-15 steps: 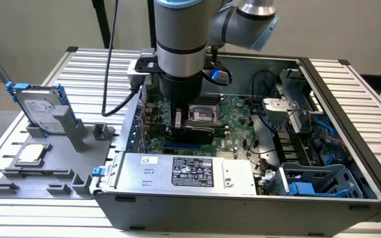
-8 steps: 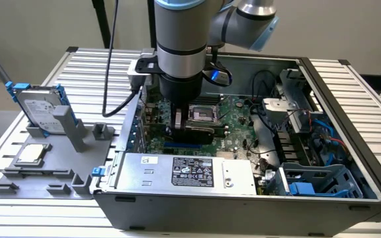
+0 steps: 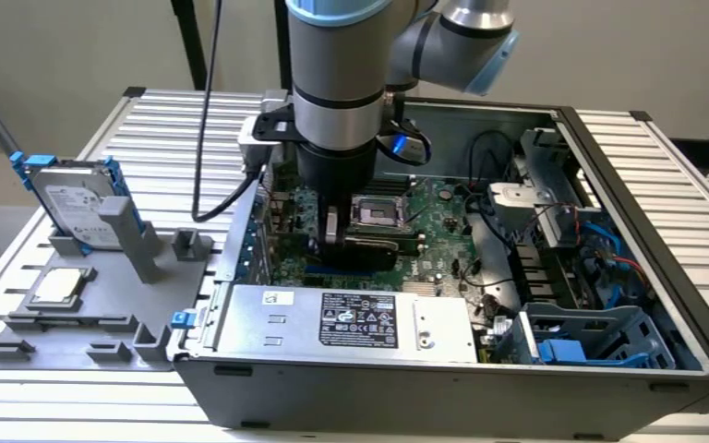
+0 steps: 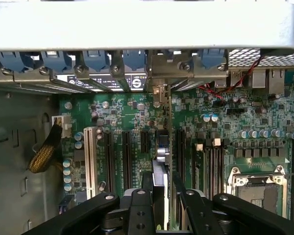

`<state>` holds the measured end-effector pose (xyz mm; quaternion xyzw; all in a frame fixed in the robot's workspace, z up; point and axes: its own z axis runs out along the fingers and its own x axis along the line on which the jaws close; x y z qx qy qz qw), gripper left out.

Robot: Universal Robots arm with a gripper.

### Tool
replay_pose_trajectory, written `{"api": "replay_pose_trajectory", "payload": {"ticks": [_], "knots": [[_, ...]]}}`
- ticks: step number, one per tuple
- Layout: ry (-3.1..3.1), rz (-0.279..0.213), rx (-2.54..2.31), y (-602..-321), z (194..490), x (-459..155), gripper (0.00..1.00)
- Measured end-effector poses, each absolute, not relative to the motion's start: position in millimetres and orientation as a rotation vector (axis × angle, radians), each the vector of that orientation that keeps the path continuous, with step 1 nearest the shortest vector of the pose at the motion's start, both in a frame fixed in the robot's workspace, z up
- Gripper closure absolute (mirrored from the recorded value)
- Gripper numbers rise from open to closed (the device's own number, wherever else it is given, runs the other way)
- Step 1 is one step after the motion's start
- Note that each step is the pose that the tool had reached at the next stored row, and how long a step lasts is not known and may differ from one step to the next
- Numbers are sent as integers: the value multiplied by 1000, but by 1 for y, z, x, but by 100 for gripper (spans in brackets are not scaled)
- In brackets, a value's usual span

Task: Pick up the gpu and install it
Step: 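Insert the gpu into the slot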

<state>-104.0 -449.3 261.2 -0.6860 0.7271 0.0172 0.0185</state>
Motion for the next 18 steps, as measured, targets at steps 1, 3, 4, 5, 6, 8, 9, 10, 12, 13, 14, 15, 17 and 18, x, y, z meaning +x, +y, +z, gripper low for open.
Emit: {"api": "replay_pose_trajectory", "payload": {"ticks": [1, 3, 4, 5, 6, 8, 9, 10, 12, 13, 14, 15, 17, 18], "knots": [[2258, 54, -2130, -449, 261, -104, 74], [2259, 56, -2131, -449, 260, -104, 74], [2260, 57, -2132, -449, 259, -104, 74], [2260, 58, -2132, -449, 259, -104, 74], [2261, 59, -2132, -449, 259, -104, 74], [2262, 61, -2133, -449, 258, -103, 74], [2262, 62, -2134, -449, 258, -103, 74], [2263, 63, -2134, -449, 257, -103, 74], [2264, 66, -2135, -449, 257, -103, 74], [2264, 68, -2135, -449, 257, -103, 74], [2265, 69, -2136, -449, 257, -103, 74], [2265, 71, -2136, -449, 257, -103, 74], [2265, 72, -2136, -449, 257, -103, 74], [2265, 73, -2136, -449, 257, -103, 74]]}}
